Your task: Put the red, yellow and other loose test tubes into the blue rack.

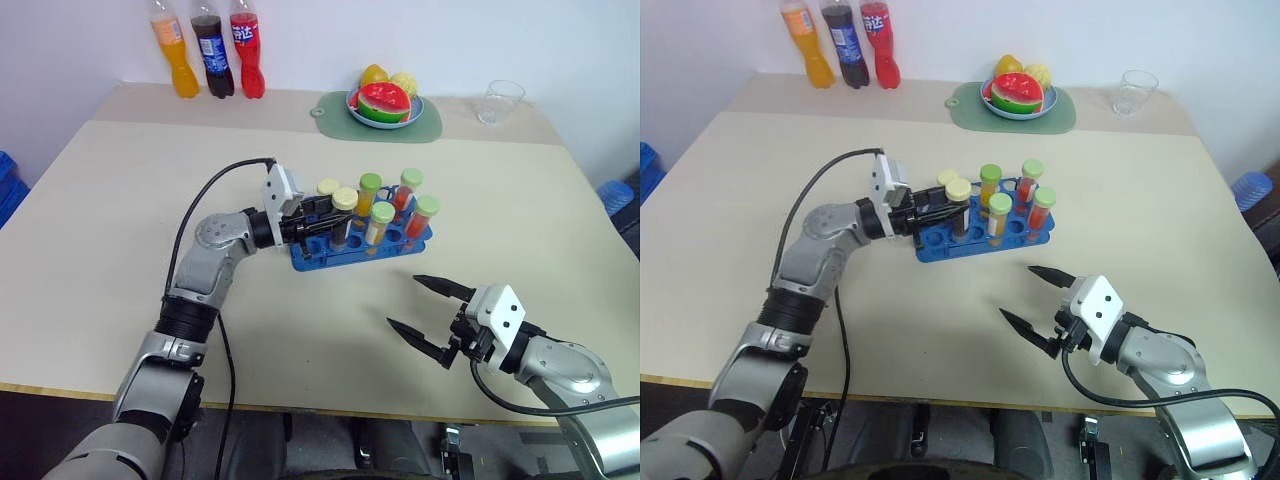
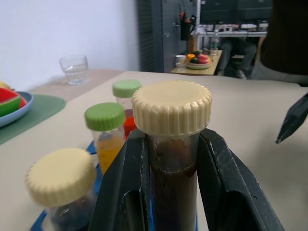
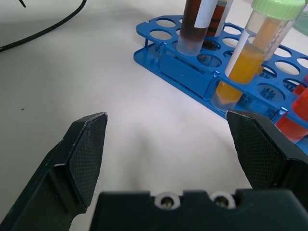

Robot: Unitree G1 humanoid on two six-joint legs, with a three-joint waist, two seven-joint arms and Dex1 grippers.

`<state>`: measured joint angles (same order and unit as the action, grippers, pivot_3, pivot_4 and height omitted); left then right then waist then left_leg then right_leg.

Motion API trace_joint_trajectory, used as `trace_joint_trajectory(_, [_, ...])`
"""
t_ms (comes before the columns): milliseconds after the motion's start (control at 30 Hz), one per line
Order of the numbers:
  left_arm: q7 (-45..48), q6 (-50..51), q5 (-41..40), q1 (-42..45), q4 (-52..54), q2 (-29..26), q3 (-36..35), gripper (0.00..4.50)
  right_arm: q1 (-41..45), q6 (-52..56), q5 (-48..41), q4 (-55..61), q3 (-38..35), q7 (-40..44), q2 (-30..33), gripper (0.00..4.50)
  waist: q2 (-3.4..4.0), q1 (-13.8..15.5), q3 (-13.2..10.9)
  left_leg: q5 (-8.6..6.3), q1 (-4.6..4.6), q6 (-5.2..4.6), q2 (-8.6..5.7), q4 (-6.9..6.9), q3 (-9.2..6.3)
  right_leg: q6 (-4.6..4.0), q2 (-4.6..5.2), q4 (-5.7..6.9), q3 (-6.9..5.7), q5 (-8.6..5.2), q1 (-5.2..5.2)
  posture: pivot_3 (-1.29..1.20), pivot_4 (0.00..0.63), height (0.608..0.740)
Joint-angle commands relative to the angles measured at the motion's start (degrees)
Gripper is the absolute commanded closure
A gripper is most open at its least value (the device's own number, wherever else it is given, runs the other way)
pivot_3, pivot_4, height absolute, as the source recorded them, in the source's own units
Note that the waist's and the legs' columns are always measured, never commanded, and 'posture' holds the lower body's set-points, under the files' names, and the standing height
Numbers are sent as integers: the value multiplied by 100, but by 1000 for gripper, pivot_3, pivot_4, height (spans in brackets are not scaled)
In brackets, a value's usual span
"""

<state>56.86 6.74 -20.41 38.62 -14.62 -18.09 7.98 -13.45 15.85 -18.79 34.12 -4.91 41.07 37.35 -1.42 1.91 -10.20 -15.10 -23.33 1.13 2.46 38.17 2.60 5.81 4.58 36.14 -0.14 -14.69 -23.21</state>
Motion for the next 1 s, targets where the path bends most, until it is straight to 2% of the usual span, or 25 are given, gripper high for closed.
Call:
trace_joint_trajectory(33, [8,90,216,-108,-132,-121,17,3725,38,-78,4,138,-41,-11,-5,128,0,0,0,0,0,0,0,0,0,0,0,0,0,0,0,0,150,740])
trace_joint_trajectory(633, [299,85,253,-246,-47,-34,150,3725,4,-43,4,205,-38,-55,-9,128,4,-32,4,-1,-5,-2,1,-1,-1,0,-2,-2,-1,0,-5,0,150,740])
trace_joint_trajectory(700, [413,370,62,-187,-87,-14,86,2687,0,-39,1,204,-45,-62,-9,128,4,-21,4,-1,-5,-2,1,-1,-1,0,-1,-1,-1,0,-5,0,150,740])
trace_joint_trajectory(867, [327,299,-61,-297,316,24,-119,260,-41,-48,-14,199,-98,-67,-5,128,4,-30,4,-2,-6,-3,1,-1,-1,0,-1,-2,-1,0,-5,0,150,740])
trace_joint_trajectory(900, [370,417,-190,-348,501,-7,-173,60,-48,-50,-19,187,-117,-69,-5,128,4,-41,4,-2,-6,-3,1,-1,-1,0,-1,-2,-1,0,-5,0,150,740])
trace_joint_trajectory(1000, [164,607,-240,-575,1116,-216,-363,60,17,94,-77,80,-190,-177,-54,128,4,-115,3,-2,-5,-3,3,-2,-3,0,-1,0,-1,0,-5,0,150,740])
